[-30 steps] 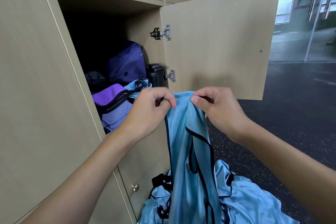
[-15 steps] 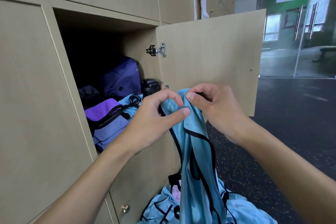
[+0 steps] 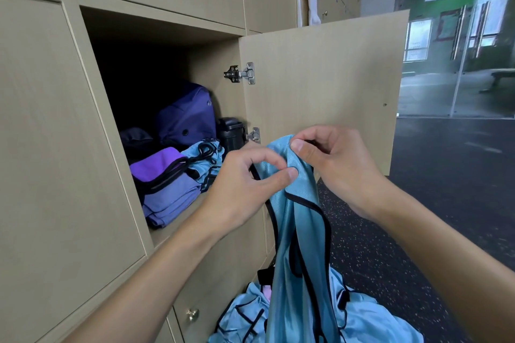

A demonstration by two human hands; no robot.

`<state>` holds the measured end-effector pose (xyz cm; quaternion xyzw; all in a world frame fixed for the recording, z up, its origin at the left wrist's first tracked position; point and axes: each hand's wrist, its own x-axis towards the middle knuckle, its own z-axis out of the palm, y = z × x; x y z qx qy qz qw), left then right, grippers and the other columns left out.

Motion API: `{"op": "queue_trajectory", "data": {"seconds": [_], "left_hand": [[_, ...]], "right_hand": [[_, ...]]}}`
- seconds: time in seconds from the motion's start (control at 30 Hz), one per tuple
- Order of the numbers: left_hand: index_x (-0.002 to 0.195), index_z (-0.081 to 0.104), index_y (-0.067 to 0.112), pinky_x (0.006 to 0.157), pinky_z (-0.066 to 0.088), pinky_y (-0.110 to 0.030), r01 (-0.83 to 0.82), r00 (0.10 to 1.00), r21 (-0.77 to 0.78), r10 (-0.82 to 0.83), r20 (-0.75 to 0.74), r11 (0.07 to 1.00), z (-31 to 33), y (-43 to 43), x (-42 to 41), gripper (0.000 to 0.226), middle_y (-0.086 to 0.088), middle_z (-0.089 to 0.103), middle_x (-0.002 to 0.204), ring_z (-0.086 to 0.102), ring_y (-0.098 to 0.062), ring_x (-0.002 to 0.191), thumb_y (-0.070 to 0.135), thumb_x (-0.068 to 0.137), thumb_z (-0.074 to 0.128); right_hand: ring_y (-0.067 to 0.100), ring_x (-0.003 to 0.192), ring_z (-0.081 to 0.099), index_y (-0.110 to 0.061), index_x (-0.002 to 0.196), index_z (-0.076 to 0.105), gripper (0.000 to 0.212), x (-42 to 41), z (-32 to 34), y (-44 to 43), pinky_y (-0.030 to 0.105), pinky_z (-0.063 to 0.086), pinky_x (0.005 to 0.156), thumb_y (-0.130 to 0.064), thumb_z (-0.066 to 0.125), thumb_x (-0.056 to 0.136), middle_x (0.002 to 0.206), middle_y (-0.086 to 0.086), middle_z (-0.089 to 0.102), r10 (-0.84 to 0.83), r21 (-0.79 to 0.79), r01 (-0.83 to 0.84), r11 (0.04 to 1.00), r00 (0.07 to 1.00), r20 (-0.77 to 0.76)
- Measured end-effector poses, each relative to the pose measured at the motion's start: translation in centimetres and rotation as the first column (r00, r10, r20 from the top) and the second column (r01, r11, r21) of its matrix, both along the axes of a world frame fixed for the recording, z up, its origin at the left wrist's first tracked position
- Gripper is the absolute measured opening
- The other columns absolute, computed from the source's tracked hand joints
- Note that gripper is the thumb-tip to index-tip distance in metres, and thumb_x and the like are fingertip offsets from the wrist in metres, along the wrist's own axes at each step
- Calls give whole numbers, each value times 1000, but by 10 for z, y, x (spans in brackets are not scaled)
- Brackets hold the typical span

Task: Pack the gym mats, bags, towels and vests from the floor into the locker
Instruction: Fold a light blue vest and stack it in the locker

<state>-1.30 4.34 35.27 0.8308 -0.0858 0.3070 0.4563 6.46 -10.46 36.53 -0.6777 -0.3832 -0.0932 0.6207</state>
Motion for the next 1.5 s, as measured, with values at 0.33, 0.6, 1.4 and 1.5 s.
{"op": "queue_trajectory", "data": {"seconds": [0.33, 0.6, 1.4, 1.5], "left_hand": [[77, 56, 9, 49, 31, -10, -63, 998, -13, 63, 16, 998, 7, 8, 1, 19, 17, 50, 53, 37, -1, 46, 2, 95, 58], [111, 43, 19, 59, 41, -17, 17, 1000, -80, -16, 14, 997, 4, 11, 1, 32, -2, 59, 77, 49, -8, 59, 10, 93, 67], [126, 48, 23, 86, 55, -47, -8, 989, -445, -59, -136, 895, -16, 10, 5, 54, -14, 76, 95, 71, -25, 83, 4, 84, 75], [117, 50, 21, 67, 50, -36, 12, 998, -468, -42, -54, 884, -7, 11, 4, 36, -15, 74, 82, 60, -23, 68, -3, 93, 62]], "right_hand": [[2, 68, 54, -29, 78, 64, 23, 9, -6, -2, 19, 45, 67, -15, 62, 96, 75, -2, 66, -70, -159, 85, 984, 993, 94], [-3, 53, 47, -28, 80, 61, 19, 5, -3, -1, 9, 36, 54, -19, 61, 97, 65, -12, 56, -125, -124, 141, 982, 984, 124], [13, 61, 46, -20, 101, 61, 7, 7, -7, 3, 26, 40, 59, -14, 59, 98, 69, 7, 58, -56, 134, 76, 988, 988, -147], [10, 54, 40, -28, 106, 55, 15, 12, -11, 1, 21, 35, 53, -19, 62, 97, 63, -8, 55, -79, 175, 113, 978, 978, -191]]}}
